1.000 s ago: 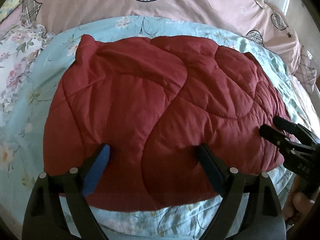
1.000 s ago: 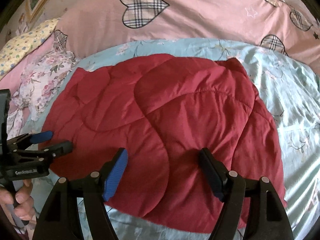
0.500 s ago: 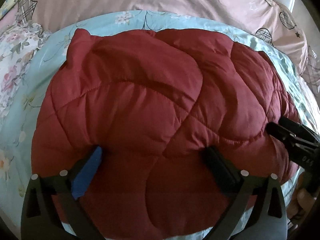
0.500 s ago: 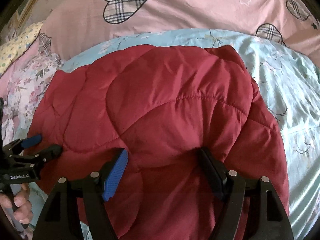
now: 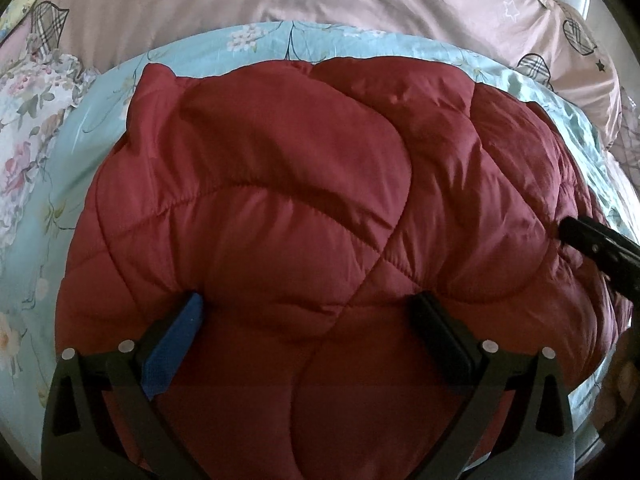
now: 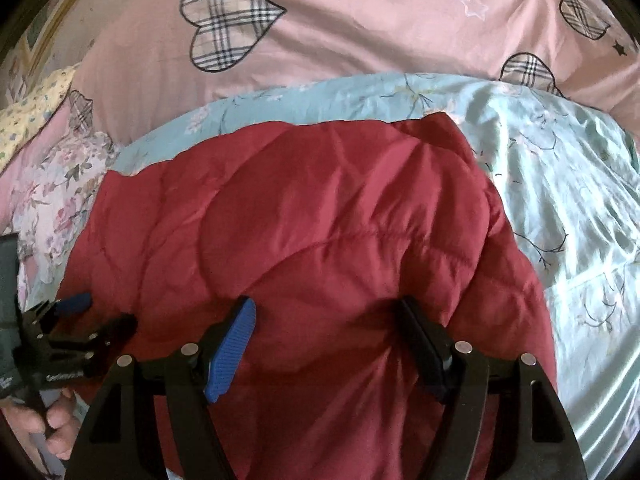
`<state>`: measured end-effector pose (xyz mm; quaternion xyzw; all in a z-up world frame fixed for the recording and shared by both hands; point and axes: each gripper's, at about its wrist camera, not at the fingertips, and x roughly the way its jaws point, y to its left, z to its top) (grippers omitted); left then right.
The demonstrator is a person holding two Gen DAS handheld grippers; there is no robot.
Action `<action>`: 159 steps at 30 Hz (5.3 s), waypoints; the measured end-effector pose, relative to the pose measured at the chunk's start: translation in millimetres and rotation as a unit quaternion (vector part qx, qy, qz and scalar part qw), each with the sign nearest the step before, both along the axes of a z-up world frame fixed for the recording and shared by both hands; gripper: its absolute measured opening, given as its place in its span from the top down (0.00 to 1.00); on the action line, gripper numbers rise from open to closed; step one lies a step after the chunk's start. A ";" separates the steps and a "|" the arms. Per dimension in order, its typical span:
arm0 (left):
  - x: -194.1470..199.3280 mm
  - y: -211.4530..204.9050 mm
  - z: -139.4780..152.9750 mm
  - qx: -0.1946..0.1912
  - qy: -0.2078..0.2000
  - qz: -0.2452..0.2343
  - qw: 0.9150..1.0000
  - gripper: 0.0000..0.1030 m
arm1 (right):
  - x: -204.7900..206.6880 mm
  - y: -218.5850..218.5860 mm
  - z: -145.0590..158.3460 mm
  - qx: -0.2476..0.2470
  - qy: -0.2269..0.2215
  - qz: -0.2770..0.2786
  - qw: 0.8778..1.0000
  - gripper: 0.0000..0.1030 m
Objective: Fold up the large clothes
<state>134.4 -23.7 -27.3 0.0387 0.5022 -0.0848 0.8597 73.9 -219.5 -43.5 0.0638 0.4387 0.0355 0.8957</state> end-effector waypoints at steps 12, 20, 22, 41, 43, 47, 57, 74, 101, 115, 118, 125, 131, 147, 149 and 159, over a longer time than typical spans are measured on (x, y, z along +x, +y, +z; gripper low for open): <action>3.8 1.2 3.6 -0.004 0.000 -0.004 1.000 0.00 | 6.2 -7.0 -15.3 0.014 0.003 0.001 1.000 0.28; -17.0 37.1 35.3 -0.051 -0.015 0.031 0.998 0.00 | 2.3 -10.4 -16.5 0.022 -0.003 -0.001 1.000 0.28; -14.3 46.2 32.3 -0.044 -0.012 0.046 0.998 0.00 | 1.9 -10.1 -16.5 0.022 -0.003 -0.002 1.000 0.28; -18.2 43.3 19.6 -0.015 -0.013 0.041 0.999 0.00 | -74.8 17.6 21.4 -0.024 -0.018 0.003 1.000 0.27; -29.3 43.5 29.1 -0.033 -0.019 0.033 0.999 0.00 | -78.5 16.6 21.7 -0.023 -0.018 0.002 1.000 0.27; -56.4 36.3 40.1 -0.055 -0.027 0.009 0.998 0.00 | -79.1 11.7 13.0 -0.027 -0.006 -0.004 1.000 0.27; -48.2 21.2 7.3 -0.014 -0.003 0.000 1.000 0.00 | -77.5 1.0 -9.8 -0.014 0.001 -0.013 1.000 0.24; -48.3 18.1 3.2 -0.007 -0.008 0.002 1.000 0.00 | -66.2 22.2 -11.0 -0.042 -0.002 0.001 0.999 0.19; -71.8 27.4 20.2 -0.016 -0.015 0.027 0.999 0.00 | -99.3 20.7 13.3 -0.017 -0.006 0.006 1.000 0.15; -135.5 36.7 13.5 0.024 -0.011 0.014 1.000 0.00 | -164.8 56.5 6.5 -0.046 0.017 0.068 0.997 0.15; -143.1 40.0 20.1 0.017 -0.012 0.012 1.000 0.00 | -170.5 57.4 9.3 -0.048 0.025 0.074 0.996 0.15; -161.4 33.7 55.0 0.045 -0.045 -0.010 0.998 0.00 | -188.6 66.5 38.5 -0.047 0.014 0.096 0.994 0.06; -154.1 33.9 63.7 0.031 -0.047 -0.003 0.998 0.00 | -183.8 70.3 51.2 -0.040 -0.006 0.089 0.995 0.03; -126.4 20.2 46.8 0.025 -0.036 0.028 0.999 0.00 | -142.0 64.7 31.8 -0.029 -0.004 0.041 0.999 0.03; -125.3 19.8 46.8 0.024 -0.036 0.030 0.999 0.00 | -140.0 64.9 29.6 -0.030 -0.002 0.039 0.999 0.03; -123.6 18.2 47.3 0.024 -0.037 0.030 0.999 0.00 | -134.1 62.3 25.2 -0.034 0.000 0.032 0.999 0.03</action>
